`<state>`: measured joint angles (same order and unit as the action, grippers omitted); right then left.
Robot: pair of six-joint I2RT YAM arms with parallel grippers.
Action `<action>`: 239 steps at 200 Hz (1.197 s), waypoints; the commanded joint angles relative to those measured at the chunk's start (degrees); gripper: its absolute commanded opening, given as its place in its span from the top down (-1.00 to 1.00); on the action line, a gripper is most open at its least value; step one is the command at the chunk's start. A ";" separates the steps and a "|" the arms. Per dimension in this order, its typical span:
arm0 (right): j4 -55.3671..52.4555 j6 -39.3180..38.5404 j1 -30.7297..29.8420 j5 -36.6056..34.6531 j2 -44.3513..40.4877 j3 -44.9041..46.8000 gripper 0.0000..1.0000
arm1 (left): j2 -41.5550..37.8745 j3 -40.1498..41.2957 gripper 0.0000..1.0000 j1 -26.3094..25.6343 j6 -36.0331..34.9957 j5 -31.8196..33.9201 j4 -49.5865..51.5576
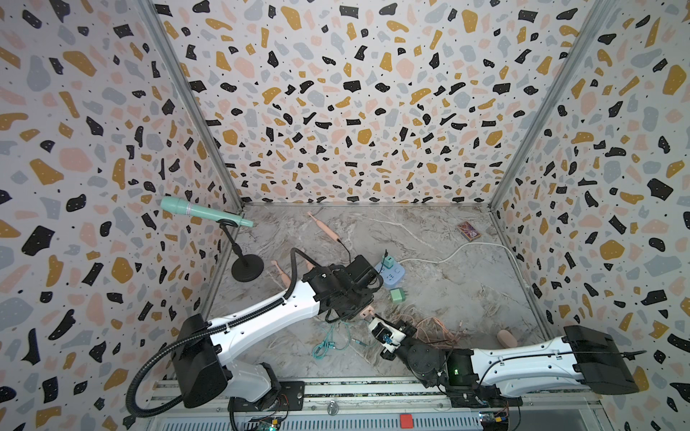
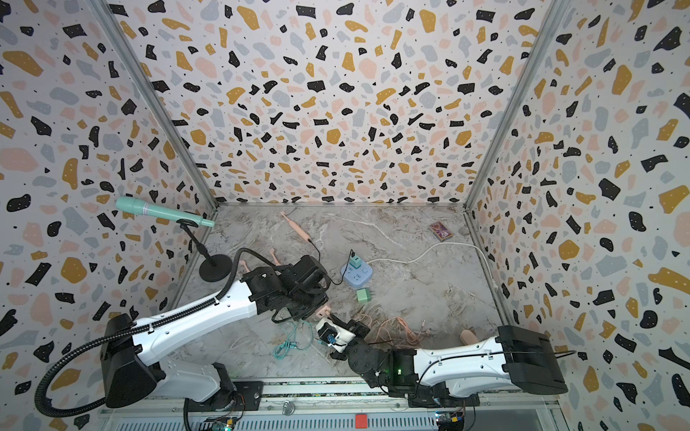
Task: Charge the electric toothbrush
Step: Insert the charging cable into the plug.
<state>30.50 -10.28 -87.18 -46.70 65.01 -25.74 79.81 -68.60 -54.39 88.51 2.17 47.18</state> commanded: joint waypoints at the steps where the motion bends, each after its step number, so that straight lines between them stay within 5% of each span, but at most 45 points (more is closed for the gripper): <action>1: 0.84 0.59 0.30 -2.39 1.31 -3.09 1.00 | -1.07 0.30 1.00 -0.45 -0.09 -1.20 0.13; 105: -1.23 3.78 0.06 -9.16 7.48 -7.30 1.00 | -1.48 -0.77 1.00 -1.07 0.35 -0.85 -0.15; 239: 5.78 1.49 2.27 -9.00 14.02 -8.46 1.00 | -2.84 -0.92 1.00 -2.52 1.58 -1.12 -2.53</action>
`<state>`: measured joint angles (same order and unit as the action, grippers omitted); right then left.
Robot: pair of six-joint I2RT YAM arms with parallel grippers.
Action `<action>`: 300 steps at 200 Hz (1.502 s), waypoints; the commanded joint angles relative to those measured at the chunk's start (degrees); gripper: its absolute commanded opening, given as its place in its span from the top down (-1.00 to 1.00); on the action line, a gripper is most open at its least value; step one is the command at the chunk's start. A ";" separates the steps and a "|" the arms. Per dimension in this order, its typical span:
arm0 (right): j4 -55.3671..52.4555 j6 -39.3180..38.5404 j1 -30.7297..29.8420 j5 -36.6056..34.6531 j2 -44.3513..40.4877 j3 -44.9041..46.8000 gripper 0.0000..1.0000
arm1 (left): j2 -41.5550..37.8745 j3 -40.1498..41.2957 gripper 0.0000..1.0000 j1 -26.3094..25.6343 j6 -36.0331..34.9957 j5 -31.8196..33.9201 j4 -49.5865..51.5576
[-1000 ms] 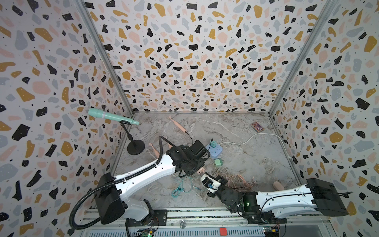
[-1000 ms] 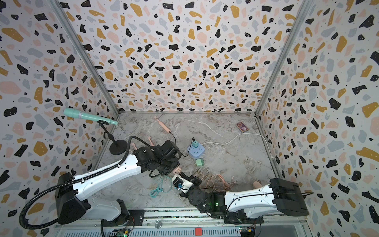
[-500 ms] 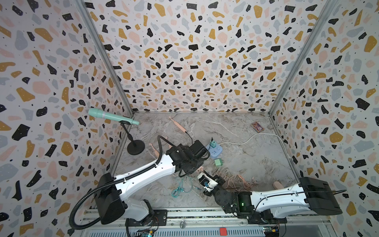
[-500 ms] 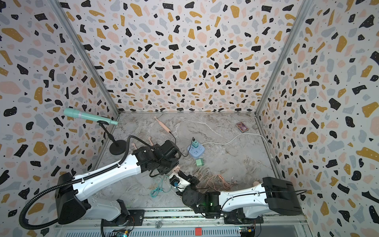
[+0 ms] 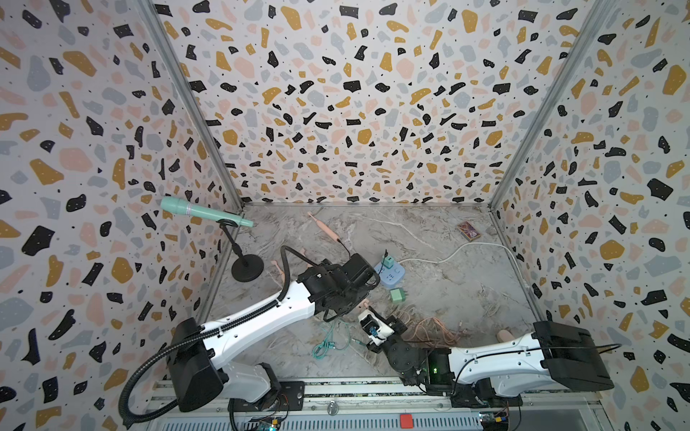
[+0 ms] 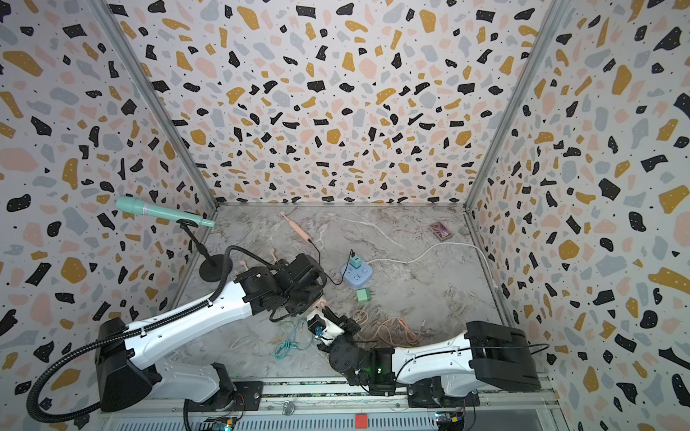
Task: Charge the electric toothbrush
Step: Insert the charging cable into the plug, then insert the plug into the socket.
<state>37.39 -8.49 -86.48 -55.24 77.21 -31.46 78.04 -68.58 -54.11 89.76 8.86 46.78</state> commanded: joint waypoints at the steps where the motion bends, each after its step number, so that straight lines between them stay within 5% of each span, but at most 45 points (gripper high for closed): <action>1: -1.10 -0.34 1.57 -0.46 1.95 -2.77 1.00 | -1.06 -0.99 1.00 -2.87 0.33 -7.81 -2.14; 50: -3.93 1.79 1.77 0.32 -1.95 -2.57 1.00 | -1.87 -0.33 1.00 -2.85 0.41 -6.80 -1.46; 72: -5.85 3.15 -0.34 6.30 -8.58 0.88 0.16 | -2.27 0.60 1.00 -1.81 0.39 -7.22 -2.05; 89: -4.05 3.91 -1.96 7.01 -11.74 4.17 -0.26 | -1.86 0.69 1.00 -1.55 0.63 -8.04 -3.13; 113: -10.38 13.24 -0.66 6.29 -15.77 3.86 -0.48 | -1.66 1.11 1.00 -1.36 0.54 -7.58 -3.54; 144: -14.86 27.70 -0.30 16.90 -26.61 6.15 -0.72 | -5.58 7.08 1.00 -0.07 0.84 -6.65 -11.71; 185: -16.52 49.66 7.82 30.30 -36.43 9.82 -0.81 | -16.41 19.39 1.00 0.23 3.04 -2.71 -36.92; 212: -14.78 57.75 11.42 34.83 -35.19 9.38 -0.83 | -21.19 24.76 1.00 -0.03 5.92 1.25 -40.84; 252: -10.75 52.98 12.98 36.01 -29.92 7.42 -0.83 | -21.31 29.75 1.00 -0.62 10.00 -0.18 -48.89; 300: -7.23 46.51 13.15 30.69 -23.45 5.97 -0.61 | -19.24 29.61 1.00 -2.35 11.55 -0.59 -51.06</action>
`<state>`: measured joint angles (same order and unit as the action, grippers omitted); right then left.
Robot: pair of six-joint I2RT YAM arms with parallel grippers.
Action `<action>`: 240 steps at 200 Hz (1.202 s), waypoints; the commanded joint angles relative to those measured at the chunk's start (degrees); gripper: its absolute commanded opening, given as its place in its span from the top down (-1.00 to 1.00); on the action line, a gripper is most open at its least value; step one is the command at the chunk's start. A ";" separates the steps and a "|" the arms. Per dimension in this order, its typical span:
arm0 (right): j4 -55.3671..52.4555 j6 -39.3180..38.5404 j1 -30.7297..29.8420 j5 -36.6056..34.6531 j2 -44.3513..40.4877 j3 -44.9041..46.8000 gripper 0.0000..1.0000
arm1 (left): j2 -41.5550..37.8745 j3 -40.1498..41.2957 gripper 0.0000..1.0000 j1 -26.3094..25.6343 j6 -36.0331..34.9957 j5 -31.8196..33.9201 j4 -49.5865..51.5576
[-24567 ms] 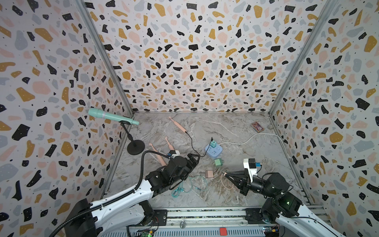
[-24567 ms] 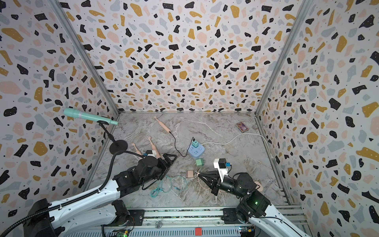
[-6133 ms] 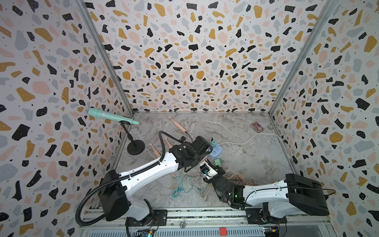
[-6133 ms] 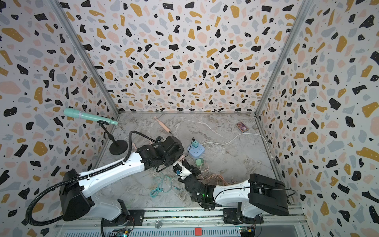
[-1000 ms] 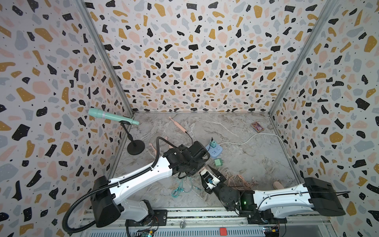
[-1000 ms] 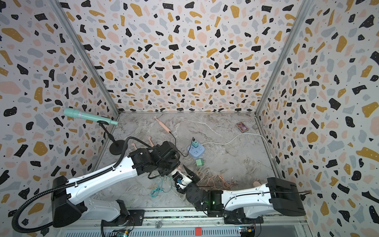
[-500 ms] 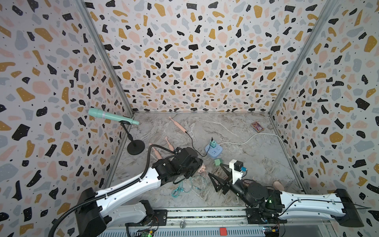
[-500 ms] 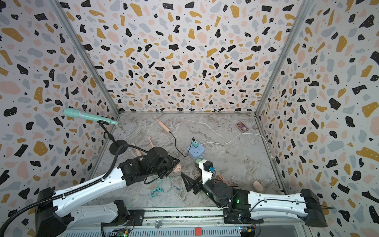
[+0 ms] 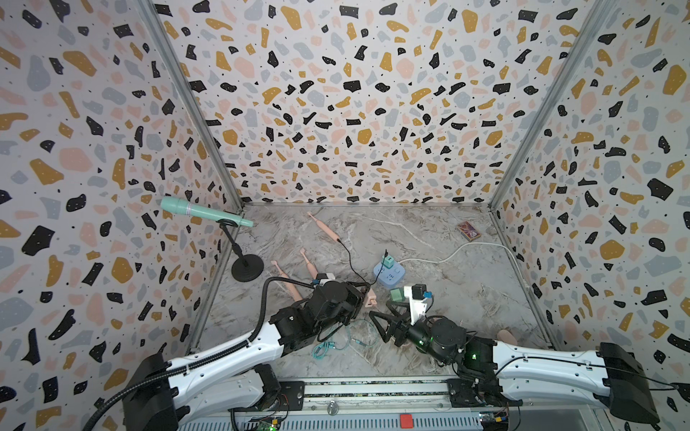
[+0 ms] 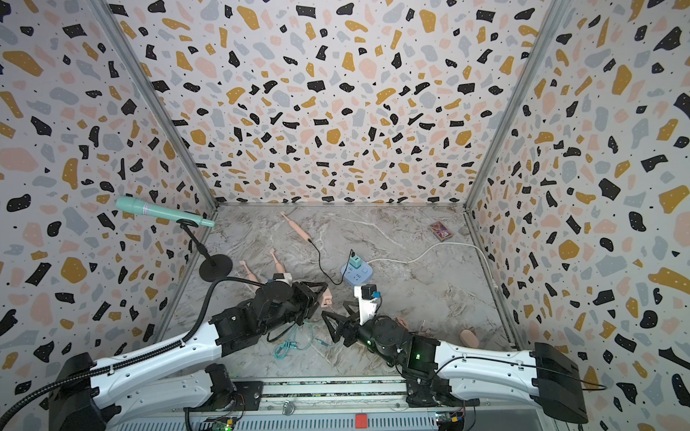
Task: Charge the electric toothbrush
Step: Insert the plug into the socket.
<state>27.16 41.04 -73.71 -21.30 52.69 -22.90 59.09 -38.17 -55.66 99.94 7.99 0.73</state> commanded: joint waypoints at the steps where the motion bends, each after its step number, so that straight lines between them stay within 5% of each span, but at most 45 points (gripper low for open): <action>1: 3.08 -3.09 0.44 -3.33 1.18 -2.60 -0.60 | -0.29 -0.78 1.00 -0.78 1.34 0.32 -4.98; 59: 3.98 -3.27 0.93 -6.29 6.49 -4.39 -0.13 | 0.05 -0.50 1.00 -2.33 2.95 2.37 -4.25; 120: 7.20 -0.72 0.94 -6.22 11.16 -6.22 0.16 | 0.24 -0.85 1.00 -2.78 3.24 3.70 -3.43; 179: 10.71 -2.00 0.93 -6.38 12.90 -6.41 0.70 | 0.50 -0.42 1.00 -3.40 3.63 4.01 -4.49; 240: 15.55 -4.18 0.76 -5.94 13.32 -5.50 1.00 | 0.94 -0.67 1.00 -3.62 3.11 3.88 -5.30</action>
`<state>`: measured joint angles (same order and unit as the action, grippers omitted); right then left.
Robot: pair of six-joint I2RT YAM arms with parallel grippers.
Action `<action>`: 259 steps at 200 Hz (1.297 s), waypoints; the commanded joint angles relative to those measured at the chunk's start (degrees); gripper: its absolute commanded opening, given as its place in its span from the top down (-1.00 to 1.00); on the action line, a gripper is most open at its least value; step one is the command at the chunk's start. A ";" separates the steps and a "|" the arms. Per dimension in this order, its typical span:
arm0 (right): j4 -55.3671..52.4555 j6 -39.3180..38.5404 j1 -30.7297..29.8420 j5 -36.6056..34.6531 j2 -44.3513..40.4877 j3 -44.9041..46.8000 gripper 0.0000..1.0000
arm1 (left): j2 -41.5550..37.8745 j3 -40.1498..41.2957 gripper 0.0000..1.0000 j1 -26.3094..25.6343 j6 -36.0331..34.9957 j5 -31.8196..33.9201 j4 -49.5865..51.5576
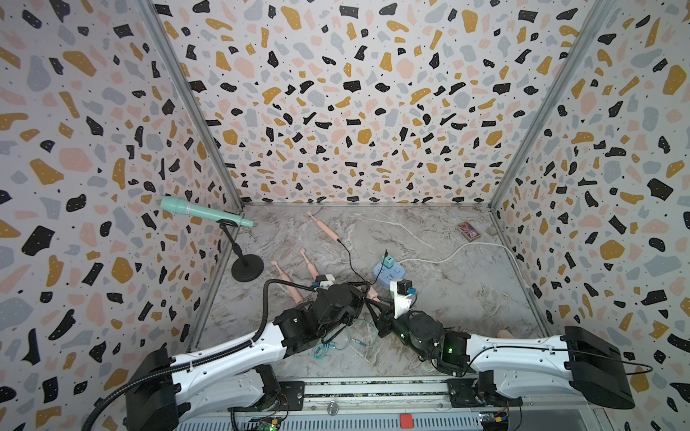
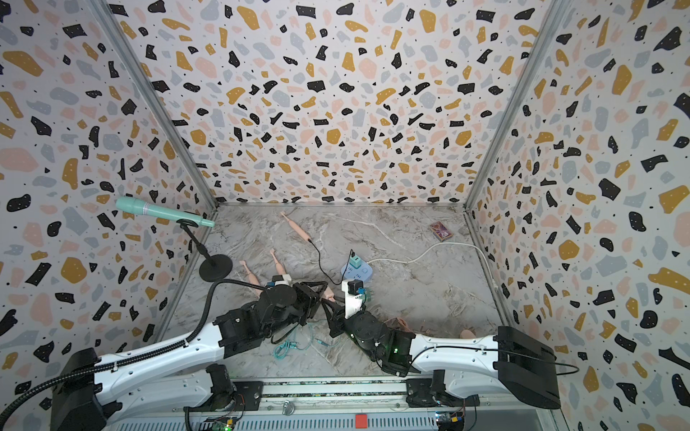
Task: Charge the electric toothbrush
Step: Insert the plug into the socket.
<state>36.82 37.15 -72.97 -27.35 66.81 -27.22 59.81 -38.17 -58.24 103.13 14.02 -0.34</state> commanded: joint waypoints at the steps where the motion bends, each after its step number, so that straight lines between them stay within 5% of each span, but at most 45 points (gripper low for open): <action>1: 5.94 -0.35 0.02 0.11 -0.84 -1.17 1.00 | 0.22 -0.67 1.00 -1.02 -0.15 -2.16 -4.23; 37: 3.66 -1.01 -0.07 -1.63 -3.06 -0.80 1.00 | -0.08 -1.40 1.00 -1.00 -1.67 -1.56 -3.43; 96: -12.52 1.13 3.63 -3.67 -10.47 0.41 1.00 | -5.44 -5.79 -1.00 -0.33 -6.60 7.68 9.04; 129: -24.67 -0.64 12.70 5.49 -14.25 -0.91 1.00 | -11.74 -5.31 -0.99 6.65 -14.80 8.72 13.71; 167: -45.49 -9.16 30.71 26.73 -7.10 -14.16 1.00 | -12.79 -8.76 -0.99 15.76 -27.10 7.90 24.42; 219: -61.82 -22.68 32.98 28.20 13.30 -32.90 1.00 | -12.97 -5.33 -0.99 16.41 -31.25 9.19 23.55; 259: -62.10 -28.22 33.05 24.45 22.27 -39.81 1.00 | -13.87 -4.13 -0.99 16.49 -33.56 10.98 23.62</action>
<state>-20.08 14.98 -40.14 -0.71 86.65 -62.39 47.13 -43.18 -42.09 72.95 22.52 23.05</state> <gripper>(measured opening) 0.276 0.996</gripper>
